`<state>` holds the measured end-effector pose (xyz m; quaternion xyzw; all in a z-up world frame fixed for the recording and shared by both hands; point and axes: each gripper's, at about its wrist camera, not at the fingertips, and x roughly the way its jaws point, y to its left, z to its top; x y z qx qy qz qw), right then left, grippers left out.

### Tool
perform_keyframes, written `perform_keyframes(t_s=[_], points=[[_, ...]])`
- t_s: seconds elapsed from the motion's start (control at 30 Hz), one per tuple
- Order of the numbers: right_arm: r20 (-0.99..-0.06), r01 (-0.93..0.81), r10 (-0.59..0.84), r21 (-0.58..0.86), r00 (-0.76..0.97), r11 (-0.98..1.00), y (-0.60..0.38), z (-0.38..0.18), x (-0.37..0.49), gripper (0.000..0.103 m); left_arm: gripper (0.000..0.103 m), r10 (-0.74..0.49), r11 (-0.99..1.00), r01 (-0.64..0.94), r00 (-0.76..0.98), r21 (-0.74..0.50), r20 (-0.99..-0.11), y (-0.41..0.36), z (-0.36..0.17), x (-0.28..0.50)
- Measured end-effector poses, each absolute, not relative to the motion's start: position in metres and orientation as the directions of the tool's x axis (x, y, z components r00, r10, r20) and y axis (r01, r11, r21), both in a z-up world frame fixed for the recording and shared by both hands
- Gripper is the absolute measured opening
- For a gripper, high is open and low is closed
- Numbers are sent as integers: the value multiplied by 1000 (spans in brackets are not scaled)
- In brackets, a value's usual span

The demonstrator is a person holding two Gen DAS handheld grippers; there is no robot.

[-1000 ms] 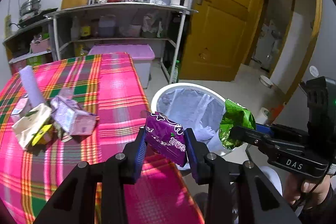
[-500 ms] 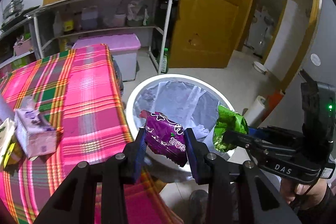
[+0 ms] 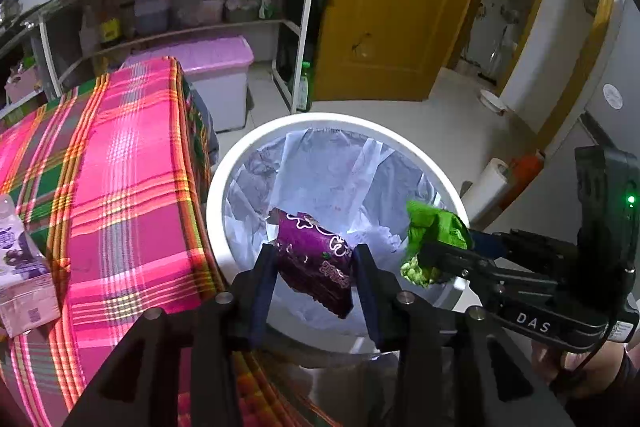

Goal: Collect trash
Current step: 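Open the left tool over the bin while the right tool drops the green bag in, then move both tools back over the table toward the milk carton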

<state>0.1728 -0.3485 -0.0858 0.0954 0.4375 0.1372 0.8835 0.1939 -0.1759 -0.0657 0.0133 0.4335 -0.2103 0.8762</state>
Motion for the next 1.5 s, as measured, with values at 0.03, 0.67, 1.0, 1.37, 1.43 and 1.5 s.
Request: perform_keyframes(t_s=[0.03, 0.67, 1.0, 1.37, 1.43, 1.5], points=[[-746, -161, 325, 287, 581, 945, -348, -86, 173, 48, 41, -355, 913, 377, 535, -159, -767, -176, -67, 195], [-697, -212, 324, 246, 640, 946, -329, -42, 140, 48, 46, -381, 918, 335, 595, -213, -708, -148, -46, 168], [-661, -290, 359, 216, 659, 932, -294, -11, 110, 48, 46, -368, 928, 312, 665, -206, -650, -116, -17, 126], [-629, -387, 414, 189, 658, 903, -260, 5, 84, 48, 46, -341, 940, 273, 721, -205, -603, -84, 2, 85], [-626, -406, 428, 188, 652, 894, -256, 6, 81, 48, 46, -332, 943, 266, 728, -200, -600, -81, 3, 81], [-621, -432, 452, 195, 641, 881, -250, 6, 78, 48, 46, -322, 947, 256, 737, -196, -595, -76, 5, 74]])
